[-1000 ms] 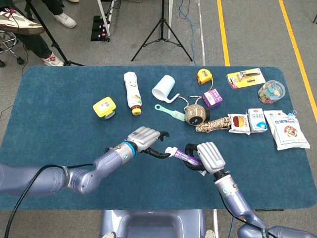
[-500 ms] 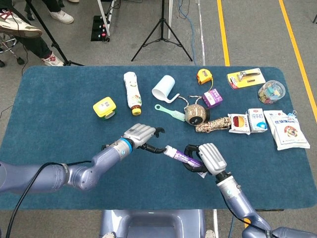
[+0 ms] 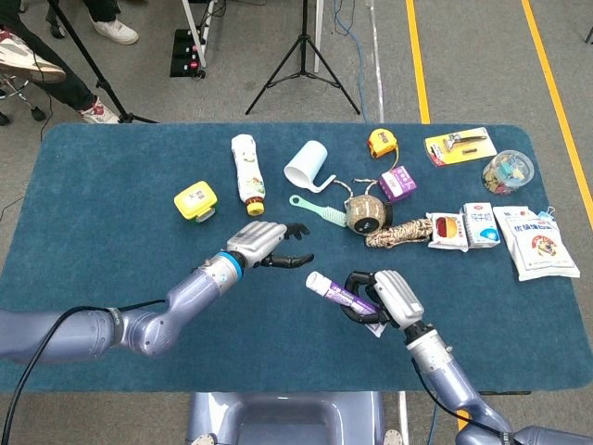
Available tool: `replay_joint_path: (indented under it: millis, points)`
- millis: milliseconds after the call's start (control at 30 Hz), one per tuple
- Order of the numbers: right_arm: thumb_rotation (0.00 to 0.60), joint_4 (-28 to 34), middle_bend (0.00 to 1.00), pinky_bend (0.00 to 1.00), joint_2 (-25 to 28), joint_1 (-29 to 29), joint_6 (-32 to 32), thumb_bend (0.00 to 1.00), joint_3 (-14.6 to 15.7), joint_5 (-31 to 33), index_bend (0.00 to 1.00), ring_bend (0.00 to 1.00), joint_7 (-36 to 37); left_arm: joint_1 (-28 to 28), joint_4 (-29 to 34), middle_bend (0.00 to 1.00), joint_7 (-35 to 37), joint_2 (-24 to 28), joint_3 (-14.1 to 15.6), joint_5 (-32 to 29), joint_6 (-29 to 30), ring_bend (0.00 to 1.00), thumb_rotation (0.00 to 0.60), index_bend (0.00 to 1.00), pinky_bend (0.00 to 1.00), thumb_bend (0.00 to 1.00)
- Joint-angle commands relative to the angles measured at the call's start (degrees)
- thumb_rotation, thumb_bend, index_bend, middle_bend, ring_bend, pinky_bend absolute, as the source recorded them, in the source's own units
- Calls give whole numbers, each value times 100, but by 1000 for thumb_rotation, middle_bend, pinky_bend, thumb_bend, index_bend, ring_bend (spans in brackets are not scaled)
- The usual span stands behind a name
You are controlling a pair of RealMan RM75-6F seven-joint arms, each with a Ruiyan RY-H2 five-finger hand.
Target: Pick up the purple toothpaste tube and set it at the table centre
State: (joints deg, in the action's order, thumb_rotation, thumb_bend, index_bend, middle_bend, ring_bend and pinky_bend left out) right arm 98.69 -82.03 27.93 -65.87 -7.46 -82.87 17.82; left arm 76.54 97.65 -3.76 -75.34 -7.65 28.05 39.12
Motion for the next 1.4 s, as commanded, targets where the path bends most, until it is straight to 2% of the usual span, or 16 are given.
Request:
replay_joint_path:
  millis: [33, 200, 300, 533, 900, 1133, 1400]
  points:
    - [580, 65, 818, 1000, -23, 47, 147, 478, -47, 162, 762, 1000, 139, -512, -34, 134, 604, -227, -361, 585, 263, 152, 0, 155, 332, 202]
    - [580, 146, 818, 1000, -47, 153, 431, 478, -98, 381, 762, 1000, 258, -844, -162, 29, 1326, -426, -685, 896, -107, 38, 0, 80, 246, 133]
    - [580, 190, 818, 1000, -54, 200, 547, 478, -134, 495, 762, 1000, 279, -939, -243, 8, 1595, -507, -819, 966, -294, 5, 0, 59, 205, 96]
    - [580, 301, 822, 1000, -54, 307, 796, 478, -258, 764, 761, 1000, 427, -1065, -441, 0, 1968, -707, -1038, 1216, -580, 0, 0, 29, 175, 45]
    - [580, 324, 823, 1000, -108, 438, 1104, 478, -454, 1161, 761, 1000, 681, -1188, -633, 0, 2542, -1041, -1434, 1382, -842, 0, 0, 24, 166, 37]
    - [580, 230, 825, 1000, -165, 476, 1210, 479, -501, 1290, 761, 1000, 762, -1234, -671, 0, 2697, -1127, -1529, 1465, -937, 0, 0, 24, 165, 36]
    - [580, 247, 835, 1000, -198, 608, 1333, 480, -743, 1444, 762, 1000, 903, -1237, -717, 0, 2799, -1365, -1579, 1581, -960, 0, 0, 10, 162, 36]
